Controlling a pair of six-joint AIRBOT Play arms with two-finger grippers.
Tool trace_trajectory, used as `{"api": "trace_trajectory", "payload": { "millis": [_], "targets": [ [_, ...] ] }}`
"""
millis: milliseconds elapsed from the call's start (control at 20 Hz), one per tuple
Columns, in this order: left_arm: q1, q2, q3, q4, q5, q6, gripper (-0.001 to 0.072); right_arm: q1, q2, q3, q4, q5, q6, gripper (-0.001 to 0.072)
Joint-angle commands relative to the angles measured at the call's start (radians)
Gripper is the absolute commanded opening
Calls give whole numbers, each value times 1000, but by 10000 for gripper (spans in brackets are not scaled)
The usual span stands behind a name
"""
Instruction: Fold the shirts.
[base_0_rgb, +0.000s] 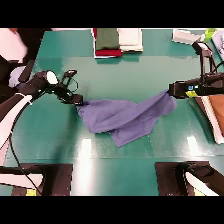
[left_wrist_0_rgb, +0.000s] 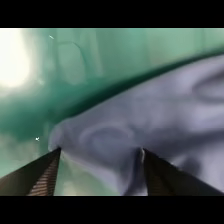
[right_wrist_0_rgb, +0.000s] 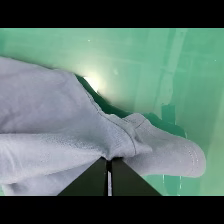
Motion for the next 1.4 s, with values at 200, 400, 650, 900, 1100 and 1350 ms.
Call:
{"api": "trace_trajectory", "payload": {
  "millis": [200, 400, 650, 900, 1100, 1350],
  "targets": [
    [3, -16, 98, 23, -71, -5, 27, -2, 0, 31, 0, -31, 8, 18],
    [3, 214, 286, 117, -43, -5, 28, -3, 0, 258, -5, -30, -22, 18],
    [3, 579, 510, 201, -13, -5, 28, -3, 0, 635, -32, -24, -42, 18],
    [3, 837, 538, 201, 46, -13, 27, -2, 0, 869, -110, 38, -41, 18],
    [3, 882, 550, 201, 77, -24, 26, -2, -35, 995, -204, 111, -39, 17],
    [3, 729, 535, 212, -140, -31, 27, -3, -98, 948, -212, 59, -38, 16]
  ]
}}
